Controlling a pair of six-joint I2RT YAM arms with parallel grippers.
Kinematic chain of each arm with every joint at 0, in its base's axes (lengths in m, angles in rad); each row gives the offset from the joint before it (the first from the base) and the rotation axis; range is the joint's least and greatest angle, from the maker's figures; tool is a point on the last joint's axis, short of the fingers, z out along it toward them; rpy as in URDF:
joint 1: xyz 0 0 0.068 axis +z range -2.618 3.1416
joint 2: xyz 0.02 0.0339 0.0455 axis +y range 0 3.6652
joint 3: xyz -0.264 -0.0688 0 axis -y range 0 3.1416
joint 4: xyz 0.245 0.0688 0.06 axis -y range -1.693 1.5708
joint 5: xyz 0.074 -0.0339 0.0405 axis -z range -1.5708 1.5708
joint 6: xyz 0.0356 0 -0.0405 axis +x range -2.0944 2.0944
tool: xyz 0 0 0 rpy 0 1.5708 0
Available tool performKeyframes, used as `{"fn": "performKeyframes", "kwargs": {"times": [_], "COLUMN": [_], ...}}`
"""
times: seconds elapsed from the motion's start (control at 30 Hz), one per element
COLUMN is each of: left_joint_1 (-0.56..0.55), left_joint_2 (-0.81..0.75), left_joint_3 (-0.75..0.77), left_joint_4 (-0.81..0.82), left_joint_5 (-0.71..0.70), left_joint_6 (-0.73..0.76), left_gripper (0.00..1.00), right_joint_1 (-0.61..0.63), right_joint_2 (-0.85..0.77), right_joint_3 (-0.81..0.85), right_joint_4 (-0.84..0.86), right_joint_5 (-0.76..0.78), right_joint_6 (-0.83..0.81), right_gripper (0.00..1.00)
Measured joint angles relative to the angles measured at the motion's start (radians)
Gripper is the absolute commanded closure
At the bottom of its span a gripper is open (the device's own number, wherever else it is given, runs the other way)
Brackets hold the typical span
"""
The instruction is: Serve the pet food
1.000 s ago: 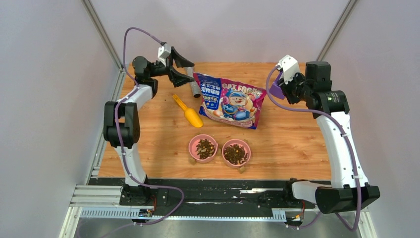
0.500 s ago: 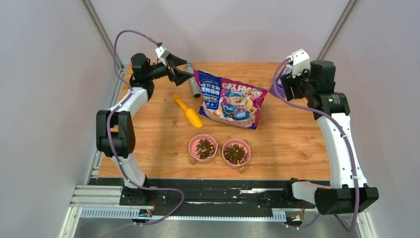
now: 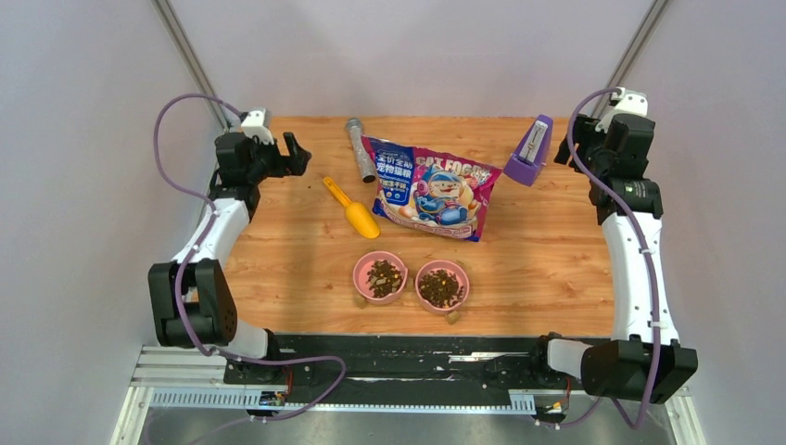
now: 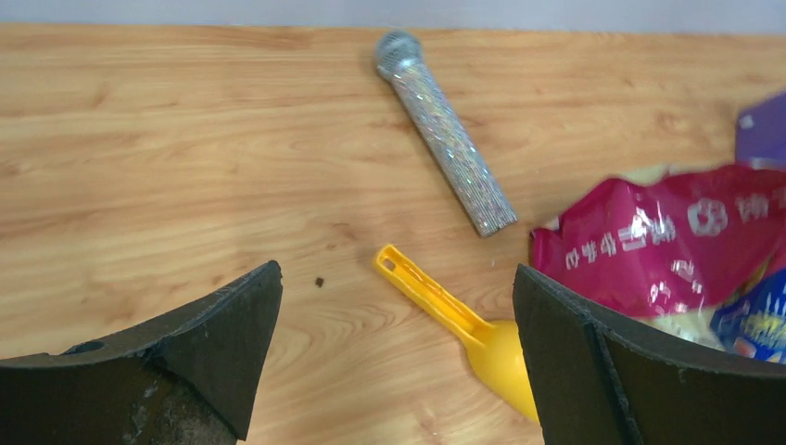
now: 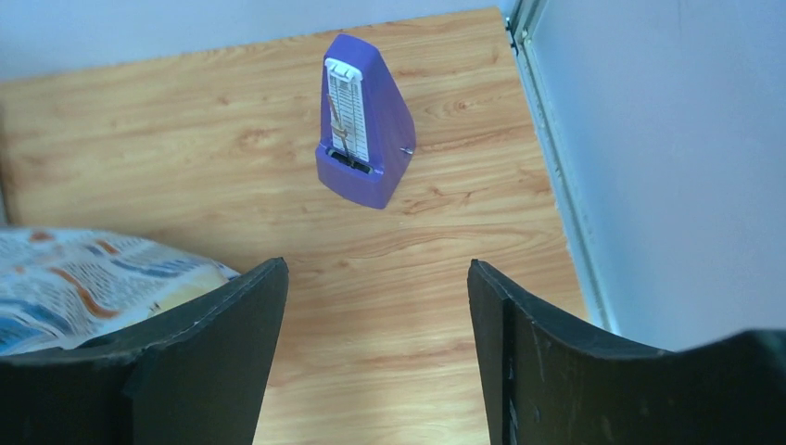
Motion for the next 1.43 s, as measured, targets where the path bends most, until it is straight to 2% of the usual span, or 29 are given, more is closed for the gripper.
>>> {"fn": "performKeyframes", "kwargs": {"times": [0.2,0.4,0.43,0.5,0.53,0.67,0.97,1.2,1.43], "left_joint_1": [-0.005,-0.005,-0.005,-0.005,-0.005,-0.005,-0.005,-0.005,-0.005], "left_joint_2": [-0.052,-0.121,-0.125,-0.126,-0.126,-0.163,-0.392,-0.588,-0.667], "left_joint_3": [0.225,0.293,0.315,0.356,0.372,0.42,0.43,0.447,0.459], "left_joint_4": [-0.358,-0.628,-0.692,-0.782,-0.818,-0.961,-1.125,-1.204,-1.259], "left_joint_5": [-0.239,-0.374,-0.389,-0.407,-0.411,-0.409,-0.406,-0.499,-0.55], "left_joint_6": [-0.152,-0.202,-0.206,-0.213,-0.217,-0.24,-0.286,-0.291,-0.29], "left_gripper": [0.0,0.0,0.0,0.0,0.0,0.0,0.0,0.0,0.0], "right_joint_1": [-0.008,-0.01,-0.01,-0.01,-0.01,-0.01,-0.01,-0.01,-0.01], "right_joint_2": [-0.079,-0.208,-0.238,-0.29,-0.321,-0.441,-0.582,-0.592,-0.592], "right_joint_3": [-0.132,-0.18,-0.182,-0.185,-0.187,-0.212,-0.219,-0.219,-0.219], "right_joint_4": [0.059,0.083,0.089,0.103,0.108,0.124,0.126,0.11,0.099], "right_joint_5": [0.029,0.178,0.213,0.268,0.302,0.422,0.578,0.575,0.558], "right_joint_6": [0.277,0.402,0.411,0.423,0.426,0.432,0.421,0.417,0.414], "right_gripper": [0.3,0.24,0.21,0.05,0.01,0.0,0.0,0.0,0.0]}}
